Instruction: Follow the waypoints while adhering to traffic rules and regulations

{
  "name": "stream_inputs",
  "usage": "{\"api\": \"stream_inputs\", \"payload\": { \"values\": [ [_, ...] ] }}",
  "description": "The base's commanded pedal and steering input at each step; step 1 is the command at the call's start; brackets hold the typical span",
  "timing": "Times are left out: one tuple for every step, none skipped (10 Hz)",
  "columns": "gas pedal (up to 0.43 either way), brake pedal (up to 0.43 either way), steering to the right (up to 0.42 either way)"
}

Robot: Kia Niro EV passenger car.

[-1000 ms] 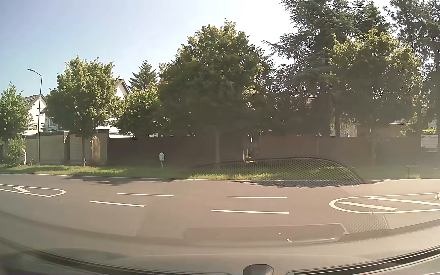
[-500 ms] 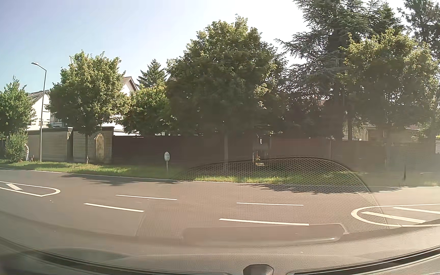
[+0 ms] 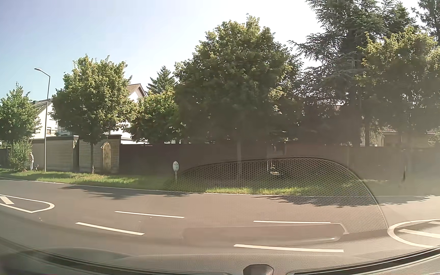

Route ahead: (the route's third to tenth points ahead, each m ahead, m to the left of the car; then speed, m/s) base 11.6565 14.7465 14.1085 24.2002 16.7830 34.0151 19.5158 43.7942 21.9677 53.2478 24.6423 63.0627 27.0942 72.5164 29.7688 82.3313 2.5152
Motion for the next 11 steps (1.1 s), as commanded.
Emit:
{"api": "stream_inputs", "payload": {
  "values": [
    [0.150, 0.030, -0.207],
    [0.150, 0.024, -0.223],
    [0.169, 0.024, -0.241],
    [0.169, 0.024, -0.259],
    [0.169, 0.024, -0.272],
    [0.169, 0.024, -0.283],
    [0.169, 0.024, -0.294],
    [0.177, 0.024, -0.307],
    [0.189, 0.024, -0.326],
    [0.189, 0.024, -0.340],
    [0.197, 0.024, -0.359]
  ]
}}
